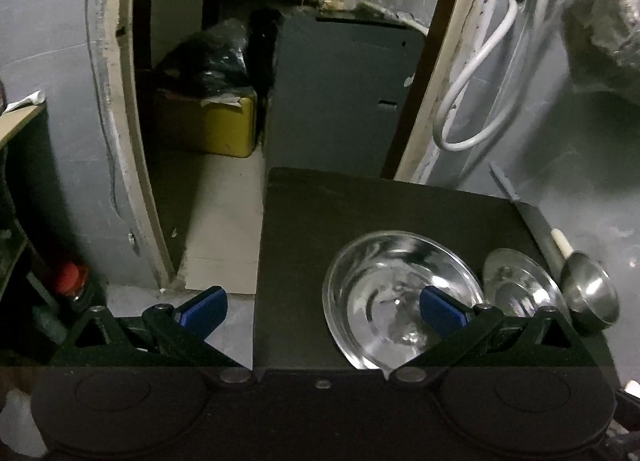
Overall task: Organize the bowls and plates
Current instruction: 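Reach the left gripper to the large steel plate rim and close it, then lift the large steel plate with the left gripper and carry it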
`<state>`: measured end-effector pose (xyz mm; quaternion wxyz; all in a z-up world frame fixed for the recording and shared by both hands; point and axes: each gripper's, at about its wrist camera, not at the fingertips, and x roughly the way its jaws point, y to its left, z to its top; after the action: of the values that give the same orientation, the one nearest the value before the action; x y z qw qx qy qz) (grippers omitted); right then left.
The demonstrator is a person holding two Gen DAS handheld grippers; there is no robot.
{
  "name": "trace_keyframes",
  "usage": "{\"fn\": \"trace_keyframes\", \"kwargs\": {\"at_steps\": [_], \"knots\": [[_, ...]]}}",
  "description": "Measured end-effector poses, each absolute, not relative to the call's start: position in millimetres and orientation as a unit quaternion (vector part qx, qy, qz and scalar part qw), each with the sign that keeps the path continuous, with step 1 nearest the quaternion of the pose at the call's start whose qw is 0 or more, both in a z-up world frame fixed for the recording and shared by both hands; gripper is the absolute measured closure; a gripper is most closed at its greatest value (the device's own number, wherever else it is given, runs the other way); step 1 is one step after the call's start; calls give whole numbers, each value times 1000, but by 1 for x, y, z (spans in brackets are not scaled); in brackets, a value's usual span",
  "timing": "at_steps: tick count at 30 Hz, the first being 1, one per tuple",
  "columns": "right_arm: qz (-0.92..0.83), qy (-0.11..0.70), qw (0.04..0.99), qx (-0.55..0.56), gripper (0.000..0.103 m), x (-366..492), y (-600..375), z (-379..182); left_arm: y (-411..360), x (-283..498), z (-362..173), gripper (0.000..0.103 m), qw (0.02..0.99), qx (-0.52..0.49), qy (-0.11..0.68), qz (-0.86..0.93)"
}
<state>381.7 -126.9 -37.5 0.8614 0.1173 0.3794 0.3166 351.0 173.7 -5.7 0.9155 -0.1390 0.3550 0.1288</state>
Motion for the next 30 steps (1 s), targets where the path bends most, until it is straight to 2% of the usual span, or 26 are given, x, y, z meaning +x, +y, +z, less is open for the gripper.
{"fn": "trace_keyframes", "kwargs": {"at_steps": [3,5,10,12,15,17,23,24,26,30], "knots": [[314,394,855,124,3,395,-115,-46,182,373,-17,6,912,-140,367,116],[315,405,849,128,6,403,-107,-51,186,386,-25,15,909,-140,381,100],[309,421,844,127,12,420,-91,-61,187,408,-35,16,908,-128,390,86],[304,425,843,131,16,425,-86,-63,186,416,-38,20,907,-116,396,81],[301,439,834,147,20,434,-84,-69,183,423,-43,35,901,-105,413,73],[298,448,829,155,27,440,-85,-73,186,426,-45,49,897,-107,423,70],[289,465,821,163,51,451,-84,-80,190,429,-56,77,888,-123,440,55],[287,467,820,163,53,453,-84,-81,189,428,-57,78,887,-124,441,55],[287,474,816,165,65,455,-84,-84,189,425,-58,80,888,-128,438,54],[284,476,817,155,76,451,-82,-86,195,417,-59,85,887,-146,435,57]]}}
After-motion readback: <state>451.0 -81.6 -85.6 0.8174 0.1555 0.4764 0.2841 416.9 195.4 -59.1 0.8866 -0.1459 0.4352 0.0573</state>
